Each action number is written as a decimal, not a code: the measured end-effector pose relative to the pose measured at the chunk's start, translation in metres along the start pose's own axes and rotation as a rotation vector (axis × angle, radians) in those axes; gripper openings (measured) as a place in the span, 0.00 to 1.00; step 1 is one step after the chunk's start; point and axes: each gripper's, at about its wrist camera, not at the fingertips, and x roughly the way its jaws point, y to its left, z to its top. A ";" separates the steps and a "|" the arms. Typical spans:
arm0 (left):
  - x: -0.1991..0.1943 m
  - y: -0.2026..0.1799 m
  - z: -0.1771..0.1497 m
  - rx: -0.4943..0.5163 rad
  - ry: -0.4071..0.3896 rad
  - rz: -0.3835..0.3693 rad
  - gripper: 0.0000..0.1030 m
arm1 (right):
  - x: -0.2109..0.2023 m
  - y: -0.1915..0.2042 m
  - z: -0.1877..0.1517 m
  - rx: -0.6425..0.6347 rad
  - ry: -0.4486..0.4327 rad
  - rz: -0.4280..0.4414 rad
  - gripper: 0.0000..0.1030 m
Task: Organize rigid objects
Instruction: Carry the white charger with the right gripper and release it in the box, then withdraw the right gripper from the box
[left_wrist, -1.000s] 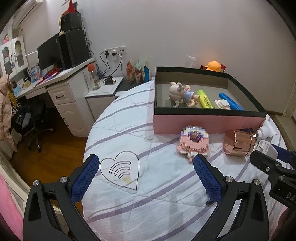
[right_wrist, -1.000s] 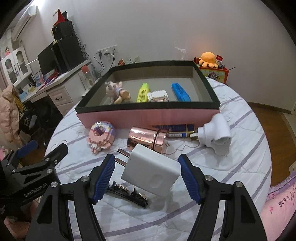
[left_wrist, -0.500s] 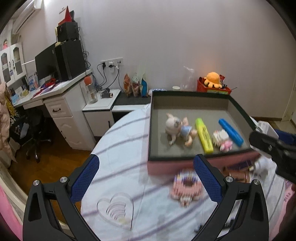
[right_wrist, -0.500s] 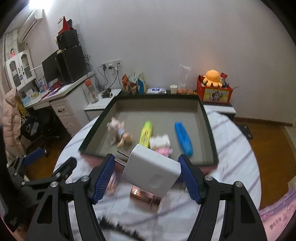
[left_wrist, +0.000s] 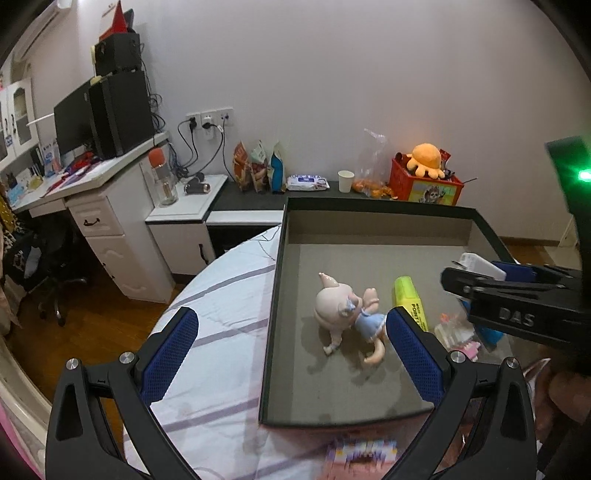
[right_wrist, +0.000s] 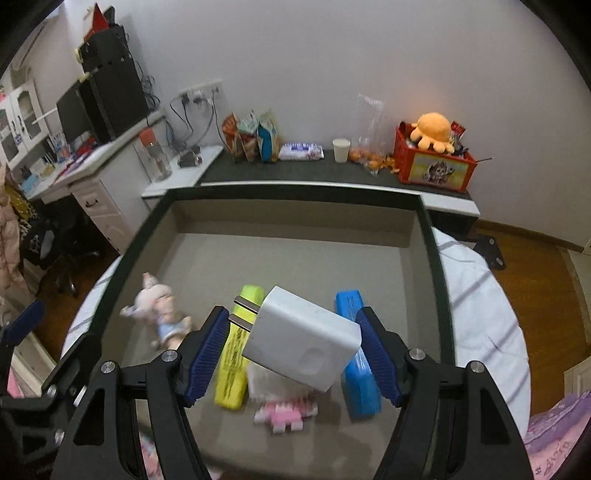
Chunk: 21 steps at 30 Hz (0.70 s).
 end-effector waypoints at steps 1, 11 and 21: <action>0.005 0.000 0.001 -0.002 0.007 -0.002 1.00 | 0.007 0.000 0.002 -0.002 0.015 -0.005 0.70; 0.027 0.004 0.003 -0.021 0.048 -0.020 1.00 | 0.033 0.000 0.008 -0.012 0.100 -0.024 0.72; -0.002 0.002 0.000 -0.032 0.029 -0.027 1.00 | -0.010 -0.007 -0.004 0.040 -0.007 0.023 0.94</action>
